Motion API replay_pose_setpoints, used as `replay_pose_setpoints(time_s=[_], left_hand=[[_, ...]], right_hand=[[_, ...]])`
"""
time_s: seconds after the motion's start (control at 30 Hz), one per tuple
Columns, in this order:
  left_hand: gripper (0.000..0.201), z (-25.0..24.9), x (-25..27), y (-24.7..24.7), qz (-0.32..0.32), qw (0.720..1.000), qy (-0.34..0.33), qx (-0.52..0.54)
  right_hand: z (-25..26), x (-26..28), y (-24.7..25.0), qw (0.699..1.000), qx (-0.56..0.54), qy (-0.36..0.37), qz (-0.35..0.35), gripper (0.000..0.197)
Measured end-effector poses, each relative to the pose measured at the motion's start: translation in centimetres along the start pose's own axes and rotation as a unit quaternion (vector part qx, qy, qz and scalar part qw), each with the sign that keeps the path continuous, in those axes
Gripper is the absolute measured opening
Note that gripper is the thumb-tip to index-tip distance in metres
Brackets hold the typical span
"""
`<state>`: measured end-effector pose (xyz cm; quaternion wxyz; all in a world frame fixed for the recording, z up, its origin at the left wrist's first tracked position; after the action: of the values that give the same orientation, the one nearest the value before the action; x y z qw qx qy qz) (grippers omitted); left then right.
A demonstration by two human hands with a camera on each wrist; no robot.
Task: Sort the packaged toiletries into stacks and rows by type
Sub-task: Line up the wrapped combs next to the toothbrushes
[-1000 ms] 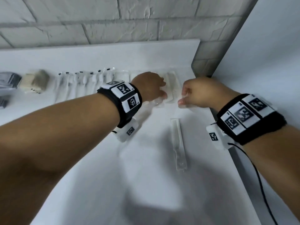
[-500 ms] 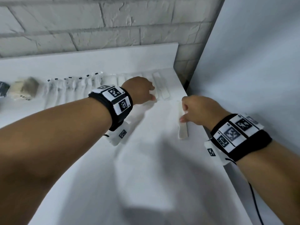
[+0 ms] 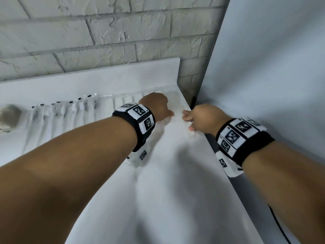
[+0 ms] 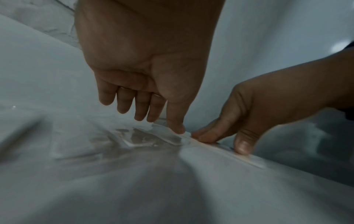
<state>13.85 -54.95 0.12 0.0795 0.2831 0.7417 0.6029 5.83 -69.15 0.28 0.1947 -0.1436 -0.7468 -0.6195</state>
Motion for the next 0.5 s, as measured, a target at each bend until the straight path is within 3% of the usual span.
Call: replay_pose_setpoints(time_s=[0.23,0.5], left_hand=[[0.058,0.3,-1.4,-0.2,0.015,1.0,0.009,-0.022],[0.066,0.5,-1.6,-0.5,0.02,1.0,-0.012,-0.011]], right_hand=[[-1.9,-4.6,1.8,0.999,-0.034,0.017,-0.021,0.056],[-2.2,-5.9,2.3,0.996,-0.08,0.017,-0.045,0.051]])
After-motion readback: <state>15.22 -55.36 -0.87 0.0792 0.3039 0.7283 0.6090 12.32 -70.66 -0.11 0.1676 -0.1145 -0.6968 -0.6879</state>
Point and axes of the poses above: each hand's wrist, its own x-axis away from the middle knuckle, its own y-axis out of the back of the hand, z = x × y, the point moved 1 cm from there along -x, towards the middle knuckle, and after that the axes turned 6 degrees about x, right-handed, at the moved point
